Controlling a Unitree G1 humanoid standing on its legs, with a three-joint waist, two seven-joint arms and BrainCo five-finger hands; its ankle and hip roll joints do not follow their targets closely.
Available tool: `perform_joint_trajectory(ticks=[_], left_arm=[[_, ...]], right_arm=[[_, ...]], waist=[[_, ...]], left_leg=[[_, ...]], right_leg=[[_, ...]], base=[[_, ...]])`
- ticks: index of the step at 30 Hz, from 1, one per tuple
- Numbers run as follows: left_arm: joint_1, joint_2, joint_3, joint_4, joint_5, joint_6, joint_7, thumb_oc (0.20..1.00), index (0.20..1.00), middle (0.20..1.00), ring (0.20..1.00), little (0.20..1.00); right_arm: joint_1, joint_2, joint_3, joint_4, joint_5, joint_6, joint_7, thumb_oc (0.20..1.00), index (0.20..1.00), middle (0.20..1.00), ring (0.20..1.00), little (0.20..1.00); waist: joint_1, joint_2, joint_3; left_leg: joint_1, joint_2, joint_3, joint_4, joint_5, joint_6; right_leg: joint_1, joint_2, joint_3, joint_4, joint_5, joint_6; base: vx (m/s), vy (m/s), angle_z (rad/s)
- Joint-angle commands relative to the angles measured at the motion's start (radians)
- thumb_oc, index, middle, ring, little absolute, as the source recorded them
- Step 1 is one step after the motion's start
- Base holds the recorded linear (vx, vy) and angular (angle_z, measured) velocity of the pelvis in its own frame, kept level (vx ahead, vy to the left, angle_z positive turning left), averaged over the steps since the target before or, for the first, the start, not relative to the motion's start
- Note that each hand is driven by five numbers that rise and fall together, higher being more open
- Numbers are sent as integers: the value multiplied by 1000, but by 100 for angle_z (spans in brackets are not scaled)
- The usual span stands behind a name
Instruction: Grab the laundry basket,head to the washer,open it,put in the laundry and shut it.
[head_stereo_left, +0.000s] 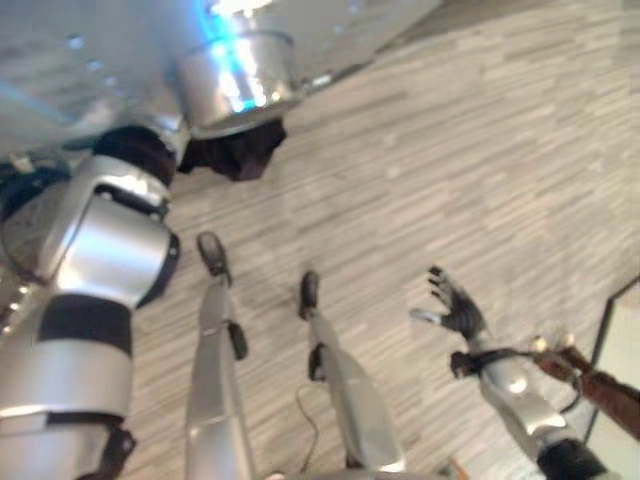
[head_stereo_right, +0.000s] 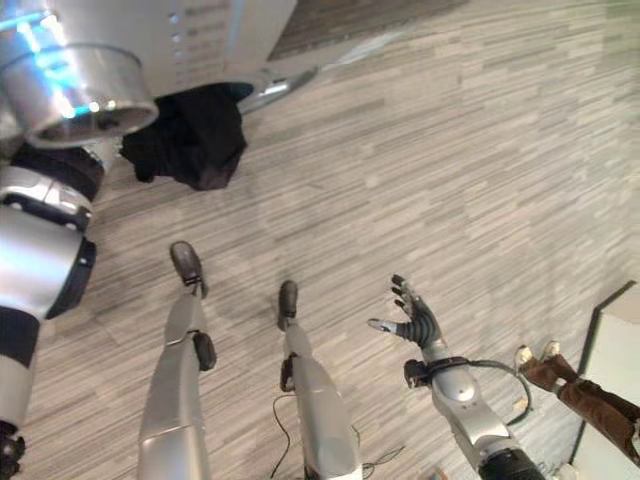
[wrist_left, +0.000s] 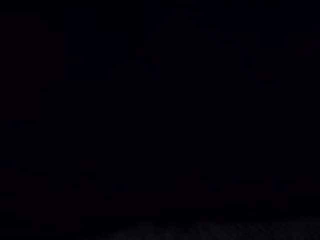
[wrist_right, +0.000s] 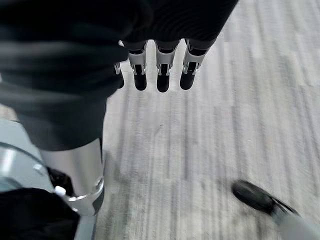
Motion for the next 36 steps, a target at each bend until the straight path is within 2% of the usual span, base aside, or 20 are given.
perform_joint_trajectory(ticks=[1, 5, 10, 11, 13, 16, 19, 20, 21, 22, 23, 24, 25, 27, 29, 30, 32, 36], left_arm=[[-277, 2, -41, 116, 82, 8, 38, 1000, 1000, 1000, 1000, 1000], [-323, 27, -3, 225, 11, 39, -9, 1000, 1000, 1000, 1000, 1000], [-352, 10, 15, 174, -90, 2, -31, 1000, 1000, 1000, 1000, 1000], [-365, -9, 8, 121, -162, -41, -75, 1000, 1000, 1000, 1000, 1000], [-419, -33, -30, -19, -246, -108, -68, 1000, 1000, 1000, 1000, 1000], [-445, -37, -40, -48, -293, -132, -64, 1000, 1000, 1000, 1000, 1000], [-478, -40, -39, -76, -412, -166, -92, 1000, 1000, 1000, 1000, 1000], [-462, -78, -3, -76, -424, -167, -90, 1000, 1000, 1000, 1000, 1000], [-466, -90, 10, -98, -438, -183, -78, 1000, 1000, 1000, 1000, 1000], [-463, -109, 35, -154, -543, -235, -84, 1000, 1000, 1000, 1000, 1000], [-458, -124, 45, -196, -571, -259, -88, 1000, 1000, 1000, 1000, 1000], [-449, -140, 45, -277, -576, -294, -83, 1000, 1000, 1000, 1000, 1000], [-438, -142, 45, -291, -570, -296, -74, 1000, 1000, 1000, 1000, 1000], [-399, -164, 44, -454, -479, -344, -39, 1000, 1000, 1000, 1000, 1000], [-331, -201, 39, -608, -355, -361, -3, 1000, 1000, 1000, 1000, 1000], [-315, -199, 39, -644, -305, -362, 12, 1000, 1000, 1000, 1000, 1000], [-296, -190, 6, -687, -256, -356, -20, 1000, 1000, 1000, 1000, 1000], [-274, -163, -46, -662, -301, -351, -105, 1000, 1000, 1000, 1000, 1000]], right_arm=[[-27, -59, -89, 61, 4, -13, -27, 1000, 1000, 1000, 1000, 1000], [-44, -81, -105, 54, -14, 11, -28, 1000, 1000, 1000, 1000, 1000], [-23, -80, -120, 44, -13, 26, -28, 1000, 1000, 1000, 1000, 1000], [-17, -81, -127, 48, -8, 30, -30, 1000, 1000, 1000, 1000, 1000], [2, -77, -147, 55, 6, 31, -35, 1000, 1000, 1000, 1000, 1000], [4, -85, -159, 49, 9, 32, -36, 1000, 1000, 1000, 1000, 1000], [13, -99, -190, 39, 11, 44, -37, 1000, 1000, 1000, 1000, 1000], [-67, -75, -165, 161, 10, 65, -68, 1000, 1000, 1000, 1000, 1000], [-86, -48, -155, 224, 3, 44, -73, 1000, 1000, 1000, 1000, 1000], [-71, -19, -163, 249, 9, 47, -88, 1000, 1000, 1000, 1000, 1000], [-71, -9, -169, 257, 5, 55, -94, 1000, 1000, 1000, 1000, 1000], [-61, 0, -174, 260, -3, 59, -98, 1000, 1000, 1000, 1000, 1000], [-58, 2, -175, 259, -5, 60, -99, 1000, 1000, 1000, 1000, 1000], [-33, 13, -170, 254, -19, 58, -94, 1000, 1000, 1000, 1000, 1000], [-14, 5, -159, 252, -22, 51, -81, 1000, 1000, 1000, 1000, 1000], [-6, -2, -156, 247, -23, 46, -73, 1000, 1000, 1000, 1000, 1000], [0, -49, -149, 245, -18, 36, -46, 1000, 1000, 1000, 1000, 1000], [-24, -82, -152, 273, -8, 37, -24, 1000, 1000, 1000, 1000, 1000]], waist=[[6, 4, 5], [4, 7, 1], [3, 15, 3], [2, 20, 4], [-2, 28, -2], [-3, 30, -5], [-4, 37, -17], [17, 47, -20], [16, 52, -20], [13, 56, -30], [11, 59, -34], [9, 61, -39], [10, 60, -41], [7, 60, -43], [-1, 54, -46], [-5, 50, -45], [-13, 46, -38], [-13, 53, -28]], left_leg=[[128, 33, -38, -47, -132, -123], [128, 34, -32, -40, -138, -123], [123, 31, -28, -33, -139, -122], [119, 29, -28, -31, -140, -121], [113, 22, -24, -31, -143, -117], [108, 19, -21, -31, -144, -115], [102, 13, -19, -33, -147, -112], [99, 8, -17, -34, -146, -110], [96, 3, -18, -33, -149, -106], [91, -3, -17, -35, -151, -103], [91, -7, -16, -37, -152, -102], [89, -11, -16, -37, -154, -100], [88, -11, -17, -36, -154, -99], [85, -13, -14, -38, -155, -97], [88, -15, -17, -43, -157, -97], [89, -15, -18, -44, -157, -98], [94, -14, -19, -51, -156, -99], [92, -11, -21, -64, -138, -104]], right_leg=[[48, -11, -22, 2, 35, 17], [45, -12, -12, 2, 30, 18], [42, -17, -9, 3, 32, 19], [40, -21, -8, 2, 33, 20], [39, -26, -5, 1, 41, 27], [34, -29, -4, 0, 44, 30], [31, -32, 1, -2, 45, 34], [34, -34, -1, -2, 42, 33], [34, -34, 2, -2, 44, 35], [31, -36, 5, -2, 44, 36], [30, -37, 6, -2, 46, 37], [29, -37, 7, -2, 48, 38], [28, -38, 6, -2, 48, 39], [24, -38, 5, -2, 45, 38], [19, -38, 2, -2, 39, 34], [16, -38, 4, -2, 38, 33], [7, -37, 10, -2, 35, 30], [-8, -37, 9, -2, 36, 32]], base=[[8, 19, -5], [16, 22, -9], [8, 8, -7], [0, 0, 0], [14, 25, 6], [10, 18, 6], [5, 2, -1], [13, 10, -6], [0, 0, 0], [19, 40, 1], [21, 41, 5], [0, 0, 0], [0, 0, 0], [1, 30, 5], [5, 27, 8], [4, 42, 8], [5, 59, 8], [4, 37, 9]])
